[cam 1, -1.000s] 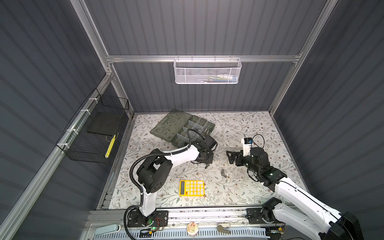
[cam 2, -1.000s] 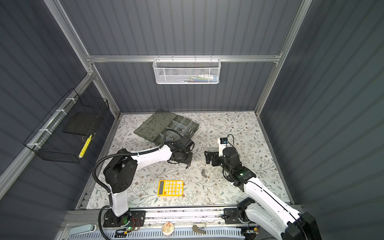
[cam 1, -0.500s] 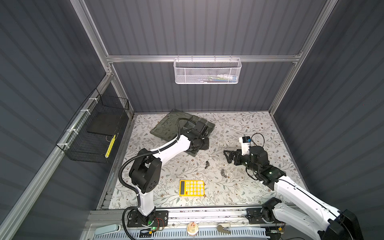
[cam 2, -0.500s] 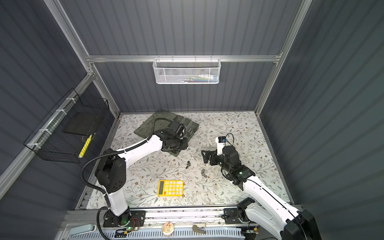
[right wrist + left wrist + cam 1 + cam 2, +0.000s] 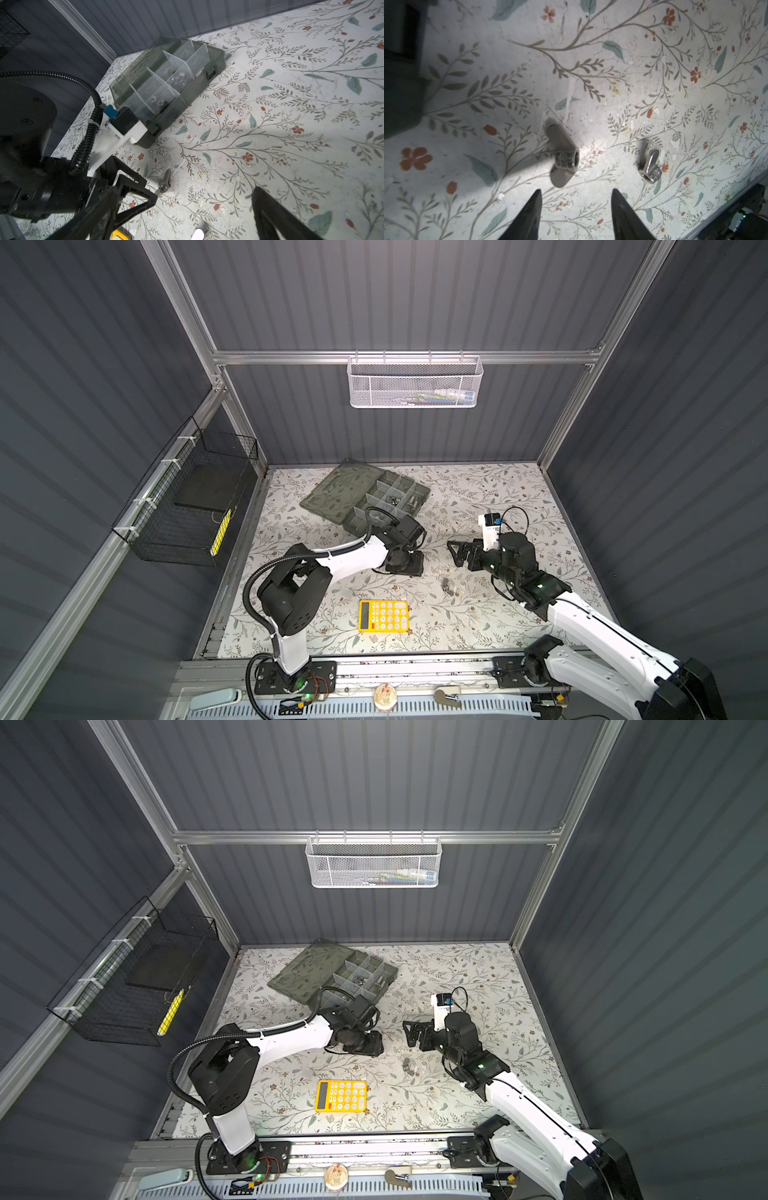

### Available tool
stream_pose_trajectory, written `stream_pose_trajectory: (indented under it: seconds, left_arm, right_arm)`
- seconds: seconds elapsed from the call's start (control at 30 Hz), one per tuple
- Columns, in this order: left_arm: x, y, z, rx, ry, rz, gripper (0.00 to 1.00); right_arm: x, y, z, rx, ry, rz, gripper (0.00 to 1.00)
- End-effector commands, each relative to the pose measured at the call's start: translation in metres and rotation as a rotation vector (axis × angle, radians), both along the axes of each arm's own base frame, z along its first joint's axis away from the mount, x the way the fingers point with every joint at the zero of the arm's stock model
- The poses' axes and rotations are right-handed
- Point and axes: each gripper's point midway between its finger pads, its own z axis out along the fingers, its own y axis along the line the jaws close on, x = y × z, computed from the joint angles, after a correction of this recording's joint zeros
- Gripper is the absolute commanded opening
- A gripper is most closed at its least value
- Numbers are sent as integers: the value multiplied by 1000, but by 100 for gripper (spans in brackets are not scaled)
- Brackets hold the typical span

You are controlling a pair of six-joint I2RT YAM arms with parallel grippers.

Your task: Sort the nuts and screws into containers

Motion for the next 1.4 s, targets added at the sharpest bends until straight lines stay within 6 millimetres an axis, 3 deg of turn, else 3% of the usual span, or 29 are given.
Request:
stream_pose_trajectory:
  seconds: [0.0, 0.37, 0.63, 0.9, 1.0, 1.37]
  left_arm:
    - [-1, -6, -14, -1, 38, 14, 55]
    - [6, -5, -29, 65, 34, 5, 55]
    - [9, -1, -35, 99, 18, 2, 36]
    - [11, 3, -47, 135, 9, -7, 32]
    - [12, 1, -49, 128, 7, -7, 26]
    - [13, -3, -33, 98, -3, -11, 14]
  right_arm:
    - [-1, -3, -2, -6, -1, -11, 99]
    - [-5, -8, 4, -2, -30, -23, 99]
    - [-4, -8, 4, -1, -27, -24, 99]
    - [-4, -7, 2, -2, -23, -19, 99]
    - [-4, -7, 2, -4, -23, -21, 99]
    - [-3, -5, -1, -4, -11, -13, 99]
